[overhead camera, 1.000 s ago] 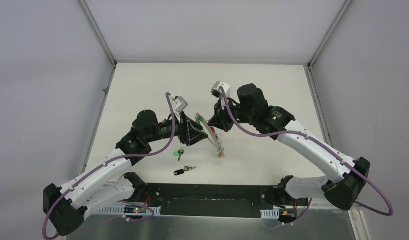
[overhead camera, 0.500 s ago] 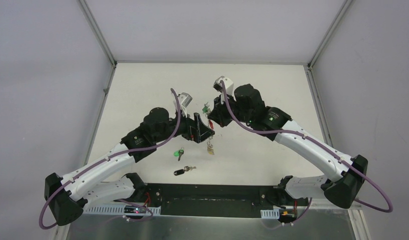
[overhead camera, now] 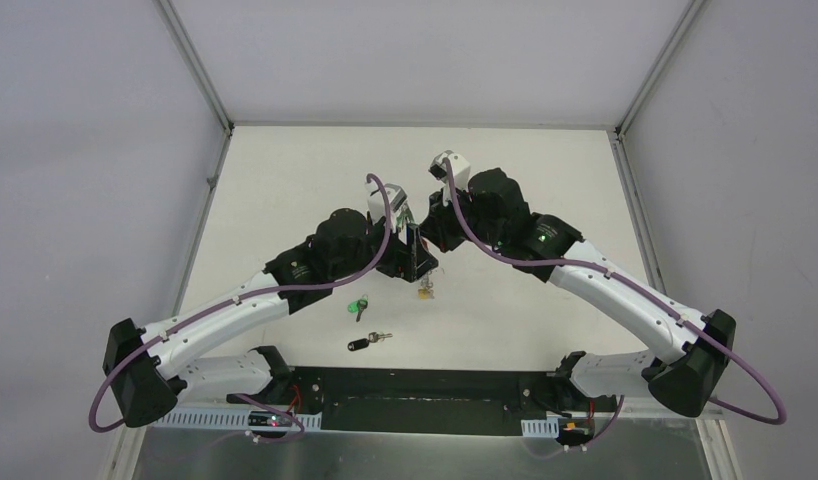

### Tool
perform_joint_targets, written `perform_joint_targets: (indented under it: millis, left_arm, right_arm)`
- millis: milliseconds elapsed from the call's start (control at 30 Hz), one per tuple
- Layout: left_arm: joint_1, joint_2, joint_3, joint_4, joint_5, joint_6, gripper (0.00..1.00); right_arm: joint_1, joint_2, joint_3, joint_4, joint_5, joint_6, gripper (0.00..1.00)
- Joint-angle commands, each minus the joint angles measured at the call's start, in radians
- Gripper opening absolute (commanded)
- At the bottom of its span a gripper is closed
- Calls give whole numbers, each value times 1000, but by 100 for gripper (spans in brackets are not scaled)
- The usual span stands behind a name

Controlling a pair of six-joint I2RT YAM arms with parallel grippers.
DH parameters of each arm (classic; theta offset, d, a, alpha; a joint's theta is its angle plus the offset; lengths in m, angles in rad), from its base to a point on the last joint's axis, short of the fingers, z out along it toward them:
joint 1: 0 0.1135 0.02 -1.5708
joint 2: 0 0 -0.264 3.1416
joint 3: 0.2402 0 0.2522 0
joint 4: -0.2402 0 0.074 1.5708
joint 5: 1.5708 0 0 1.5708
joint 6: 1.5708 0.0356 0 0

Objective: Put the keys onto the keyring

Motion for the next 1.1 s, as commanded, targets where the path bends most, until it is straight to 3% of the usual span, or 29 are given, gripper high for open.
perform_joint_targets:
  millis: [0, 400, 733, 1067]
  left_arm:
    - [-12, -4, 35, -7, -51, 33, 70]
    - [-12, -65, 10, -44, -97, 77, 35]
    - [-13, -117, 6, -88, -156, 88, 45]
    - [-13, -156, 0, -92, -56, 98, 65]
  right_arm:
    - [6, -29, 30, 80, 26, 19, 0]
    - [6, -36, 27, 75, 29, 17, 0]
    - [6, -35, 34, 72, 23, 17, 0]
    - [6, -18, 32, 58, 28, 14, 0]
